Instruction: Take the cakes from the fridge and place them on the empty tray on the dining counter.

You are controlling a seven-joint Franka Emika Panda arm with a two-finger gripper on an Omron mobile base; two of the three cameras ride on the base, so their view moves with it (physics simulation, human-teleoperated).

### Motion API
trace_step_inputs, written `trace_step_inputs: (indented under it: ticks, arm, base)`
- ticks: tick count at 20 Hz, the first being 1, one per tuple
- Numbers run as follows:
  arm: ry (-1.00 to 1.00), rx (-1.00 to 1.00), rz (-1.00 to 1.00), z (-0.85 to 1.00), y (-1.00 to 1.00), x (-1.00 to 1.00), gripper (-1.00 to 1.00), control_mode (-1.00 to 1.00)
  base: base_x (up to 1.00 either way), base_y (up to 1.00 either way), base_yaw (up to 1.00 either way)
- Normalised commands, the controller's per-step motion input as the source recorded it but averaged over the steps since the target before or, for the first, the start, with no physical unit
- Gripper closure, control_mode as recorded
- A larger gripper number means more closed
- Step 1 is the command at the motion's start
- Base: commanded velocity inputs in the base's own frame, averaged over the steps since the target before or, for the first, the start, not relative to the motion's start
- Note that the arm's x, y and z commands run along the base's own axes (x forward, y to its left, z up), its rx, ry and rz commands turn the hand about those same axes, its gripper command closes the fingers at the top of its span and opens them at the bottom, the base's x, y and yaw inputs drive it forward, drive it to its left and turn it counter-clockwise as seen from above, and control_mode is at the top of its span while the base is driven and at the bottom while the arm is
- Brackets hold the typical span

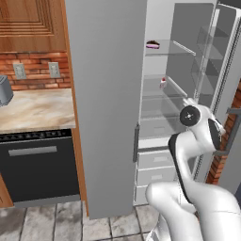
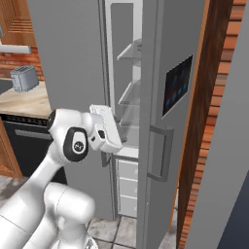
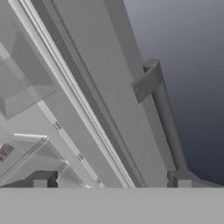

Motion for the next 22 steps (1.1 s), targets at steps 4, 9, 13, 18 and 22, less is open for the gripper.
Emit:
trace_step_inputs:
  ticks: [4,9,13,18,22]
  arm:
    - [-0.01,0.00,-0.05,-0.11,-0.65,0.13,-1.00,-1.00]
    - [-0.02,0.00,-0.05,-0.13,-0.63,0.21,-1.00,-1.00]
    - [-0.02,0.00,-0.05,-0.16,-0.65,0.26,-1.00,-1.00]
    - [0.00,0.00,-0.07,-0.19,-0.75,0.28,-1.00,-1.00]
    - [0.00,0.06,-0.14,-0.15,-1.00,0.11,-1.00,-1.00]
  base:
    - [0.00,0.00,0.00]
    - [0.00,0.00,0.00]
    - [0.00,0.00,0.00]
    - [0.00,0.00,0.00]
    - [0.00,0.00,0.00]
